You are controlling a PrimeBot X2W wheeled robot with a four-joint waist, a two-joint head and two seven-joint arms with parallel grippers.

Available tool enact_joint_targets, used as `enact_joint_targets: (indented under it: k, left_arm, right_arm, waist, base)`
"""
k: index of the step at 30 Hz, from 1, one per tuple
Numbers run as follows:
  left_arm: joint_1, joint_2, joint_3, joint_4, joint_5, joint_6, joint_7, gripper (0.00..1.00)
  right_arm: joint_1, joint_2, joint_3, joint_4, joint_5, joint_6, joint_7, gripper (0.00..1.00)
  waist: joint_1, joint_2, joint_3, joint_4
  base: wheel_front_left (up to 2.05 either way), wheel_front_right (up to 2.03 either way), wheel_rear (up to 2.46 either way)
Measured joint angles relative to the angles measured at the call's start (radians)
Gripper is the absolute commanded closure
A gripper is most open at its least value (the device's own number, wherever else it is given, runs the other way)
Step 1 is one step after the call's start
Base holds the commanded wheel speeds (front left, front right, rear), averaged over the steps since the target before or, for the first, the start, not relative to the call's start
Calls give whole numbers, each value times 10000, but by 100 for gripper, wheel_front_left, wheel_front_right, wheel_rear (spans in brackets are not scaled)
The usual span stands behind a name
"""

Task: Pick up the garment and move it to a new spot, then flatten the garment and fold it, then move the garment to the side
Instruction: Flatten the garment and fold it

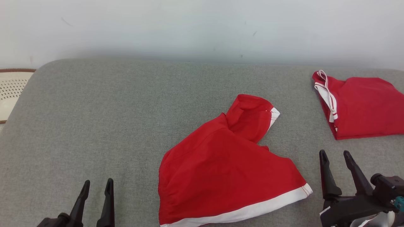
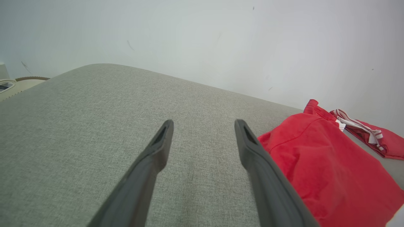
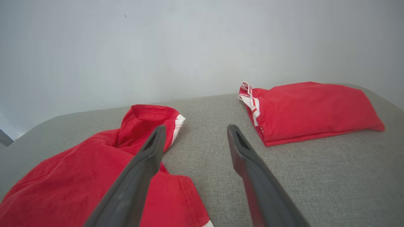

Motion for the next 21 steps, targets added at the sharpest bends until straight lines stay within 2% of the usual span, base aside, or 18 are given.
enact_joint_targets:
  k: [11, 21]
  left_arm:
    - [224, -69, 171, -67, 205, 0, 0, 0]
    - [431, -100, 138, -107, 897, 88, 0, 0]
  right_arm:
    - [-21, 17, 77, 755, -589, 2, -1707, 0]
    - [254, 268, 171, 1386, -585, 0, -2464, 0]
  waist:
    - [-1, 0, -374, -212]
    - [-1, 0, -778, -496]
  base:
    - [0, 0, 0]
    - [0, 0, 0]
